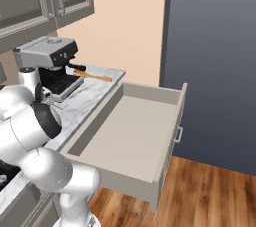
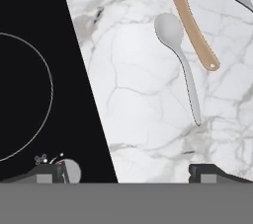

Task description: Organize the utensils by type. Pick up the wooden spoons from the counter and place them in the open cabinet. Then pick up the metallic utensils from the counter and place them in the open drawer.

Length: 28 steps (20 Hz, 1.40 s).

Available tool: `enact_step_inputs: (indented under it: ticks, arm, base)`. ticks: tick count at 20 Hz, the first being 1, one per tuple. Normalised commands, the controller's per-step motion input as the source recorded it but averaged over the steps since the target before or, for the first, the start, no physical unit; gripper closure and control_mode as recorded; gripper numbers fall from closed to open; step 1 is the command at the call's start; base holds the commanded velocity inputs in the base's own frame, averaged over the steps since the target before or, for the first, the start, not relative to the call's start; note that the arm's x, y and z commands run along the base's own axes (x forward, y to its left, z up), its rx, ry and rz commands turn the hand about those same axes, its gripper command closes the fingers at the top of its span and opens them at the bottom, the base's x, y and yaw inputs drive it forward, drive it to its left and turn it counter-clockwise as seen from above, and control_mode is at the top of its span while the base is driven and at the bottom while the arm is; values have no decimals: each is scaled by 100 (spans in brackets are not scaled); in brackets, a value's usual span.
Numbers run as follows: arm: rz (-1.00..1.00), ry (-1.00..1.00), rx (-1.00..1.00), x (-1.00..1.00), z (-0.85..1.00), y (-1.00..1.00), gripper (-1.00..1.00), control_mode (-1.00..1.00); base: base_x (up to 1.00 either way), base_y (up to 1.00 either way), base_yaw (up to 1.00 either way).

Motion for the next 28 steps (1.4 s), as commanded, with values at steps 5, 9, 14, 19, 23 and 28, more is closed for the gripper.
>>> enact_step_inputs:
  ticks: [5,9,14,19,23,28]
  arm:
    - [0,-2,0,8,-20,6,-100,-100]
    - [0,-4,0,12,-1,0,-100,-100]
    - [0,-7,0,16,-8,0,-100,-100]
    - [0,-2,0,24,-15,0,-100,-100]
    - [0,0,0,24,-14,0,-100,-100]
    - [0,0,0,9,-15,2,-100,-100]
  base:
    - [0,0,0]
    - [0,0,0]
    - [0,0,0]
    - [0,0,0]
    - [0,0,0]
    - [0,0,0]
